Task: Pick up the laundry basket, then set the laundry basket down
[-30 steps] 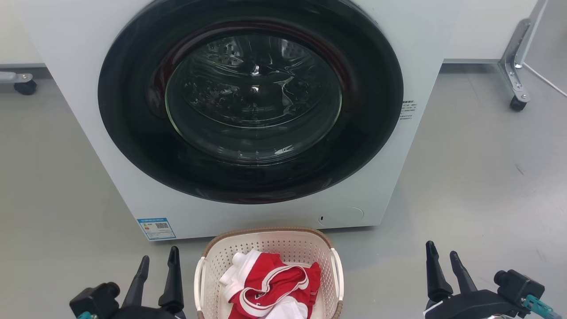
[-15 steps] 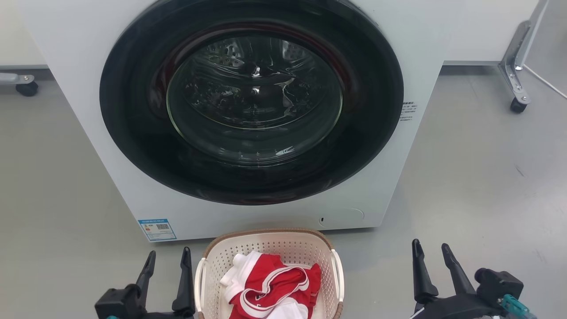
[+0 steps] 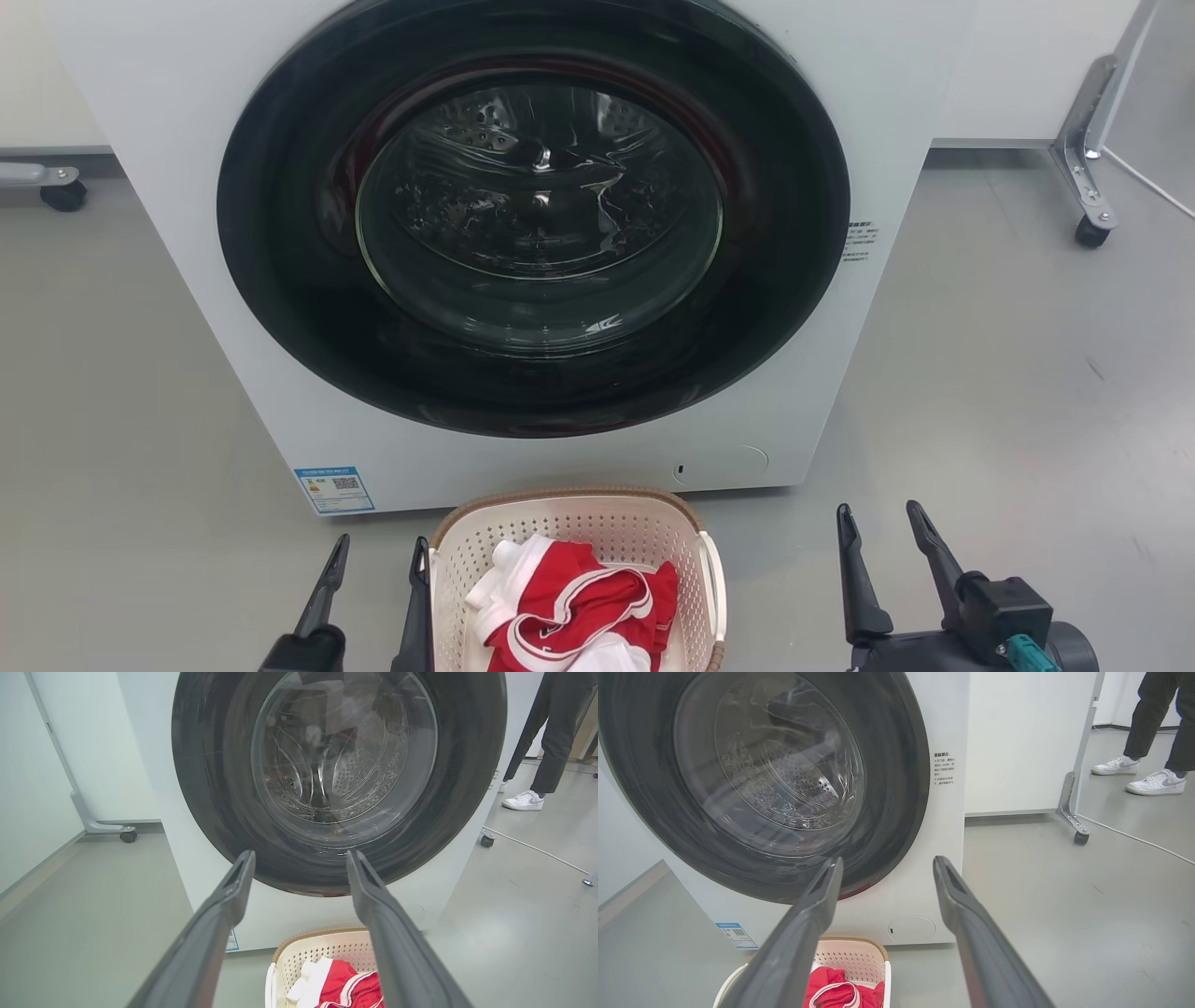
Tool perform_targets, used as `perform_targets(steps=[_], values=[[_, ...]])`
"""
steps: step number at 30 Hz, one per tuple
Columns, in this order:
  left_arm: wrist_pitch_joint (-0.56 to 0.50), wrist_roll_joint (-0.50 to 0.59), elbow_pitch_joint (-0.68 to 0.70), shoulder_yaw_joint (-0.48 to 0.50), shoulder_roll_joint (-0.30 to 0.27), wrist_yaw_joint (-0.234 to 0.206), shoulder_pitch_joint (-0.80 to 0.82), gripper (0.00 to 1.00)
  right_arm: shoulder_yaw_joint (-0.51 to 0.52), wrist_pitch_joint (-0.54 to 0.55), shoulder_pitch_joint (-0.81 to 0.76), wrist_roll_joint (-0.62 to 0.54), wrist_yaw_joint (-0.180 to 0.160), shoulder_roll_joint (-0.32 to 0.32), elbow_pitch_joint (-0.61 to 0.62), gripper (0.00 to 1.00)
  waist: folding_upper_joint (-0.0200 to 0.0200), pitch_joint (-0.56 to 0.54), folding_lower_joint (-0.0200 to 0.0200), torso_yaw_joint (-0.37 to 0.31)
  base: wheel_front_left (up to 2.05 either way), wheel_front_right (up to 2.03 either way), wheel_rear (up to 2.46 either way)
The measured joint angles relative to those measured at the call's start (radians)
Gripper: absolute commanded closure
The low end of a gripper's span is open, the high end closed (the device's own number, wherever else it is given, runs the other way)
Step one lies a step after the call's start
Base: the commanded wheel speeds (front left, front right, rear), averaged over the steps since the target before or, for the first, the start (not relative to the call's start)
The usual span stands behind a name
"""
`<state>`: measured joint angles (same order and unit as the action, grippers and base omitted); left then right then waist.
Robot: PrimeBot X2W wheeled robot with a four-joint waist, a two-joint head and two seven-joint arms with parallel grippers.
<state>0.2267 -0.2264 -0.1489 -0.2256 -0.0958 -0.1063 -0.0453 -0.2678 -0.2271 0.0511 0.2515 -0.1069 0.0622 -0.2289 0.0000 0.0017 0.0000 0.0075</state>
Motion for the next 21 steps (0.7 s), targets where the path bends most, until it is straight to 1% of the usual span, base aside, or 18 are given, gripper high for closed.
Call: perform_targets(steps=[7,21], values=[[0.023,0.074,0.013,-0.011,0.000,-0.009,-0.006,0.00,-0.019,-0.022,-0.003,-0.087,-0.018,0.000,0.018,0.00,0.0000,-0.001,0.0000,0.001,0.00,0.00,0.00],[0.023,0.068,0.014,-0.004,0.004,-0.008,-0.010,0.00,-0.005,-0.022,-0.006,-0.087,-0.018,0.000,0.028,0.00,0.0000,0.000,0.0000,-0.001,0.00,0.00,0.00]])
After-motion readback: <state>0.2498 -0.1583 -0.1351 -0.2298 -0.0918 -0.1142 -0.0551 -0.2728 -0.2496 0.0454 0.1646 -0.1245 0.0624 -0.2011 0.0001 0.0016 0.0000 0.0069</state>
